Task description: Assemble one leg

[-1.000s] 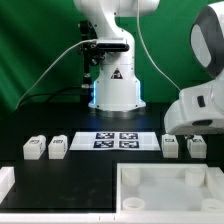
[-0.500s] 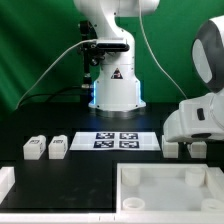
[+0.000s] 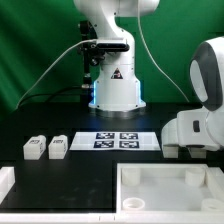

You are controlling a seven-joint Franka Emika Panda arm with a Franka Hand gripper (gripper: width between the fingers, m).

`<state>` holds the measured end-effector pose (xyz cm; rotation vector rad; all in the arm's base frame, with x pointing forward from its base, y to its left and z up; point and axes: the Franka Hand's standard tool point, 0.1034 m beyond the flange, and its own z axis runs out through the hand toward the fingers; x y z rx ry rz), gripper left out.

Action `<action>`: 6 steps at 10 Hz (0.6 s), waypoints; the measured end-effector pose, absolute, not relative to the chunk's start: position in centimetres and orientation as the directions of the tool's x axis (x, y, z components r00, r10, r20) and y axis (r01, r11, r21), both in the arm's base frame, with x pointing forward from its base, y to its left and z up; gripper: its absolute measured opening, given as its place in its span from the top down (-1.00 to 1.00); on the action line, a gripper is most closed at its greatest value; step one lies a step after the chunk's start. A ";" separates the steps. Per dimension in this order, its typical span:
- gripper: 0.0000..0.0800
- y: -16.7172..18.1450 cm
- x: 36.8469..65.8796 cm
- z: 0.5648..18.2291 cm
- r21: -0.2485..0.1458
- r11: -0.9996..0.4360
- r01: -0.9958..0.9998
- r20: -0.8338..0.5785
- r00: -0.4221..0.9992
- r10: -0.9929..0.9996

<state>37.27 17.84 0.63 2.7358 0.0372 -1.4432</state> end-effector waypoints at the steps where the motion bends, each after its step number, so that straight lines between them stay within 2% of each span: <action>1: -0.62 17.8 37.2 0.6 0.031 -0.999 0.044 -0.826 0.564 -0.001; 3: 0.07 17.8 37.2 0.6 0.031 -0.999 0.044 -0.826 0.564 -0.001; 4: 0.28 17.8 37.2 0.6 0.031 -0.999 0.044 -0.826 0.564 -0.001; 6: 0.28 17.8 37.2 0.6 0.031 -0.999 0.044 -0.826 0.564 -0.001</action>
Offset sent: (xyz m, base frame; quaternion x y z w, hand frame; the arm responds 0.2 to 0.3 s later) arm 0.0000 0.0000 0.0000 0.0000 0.0000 0.0000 1.0000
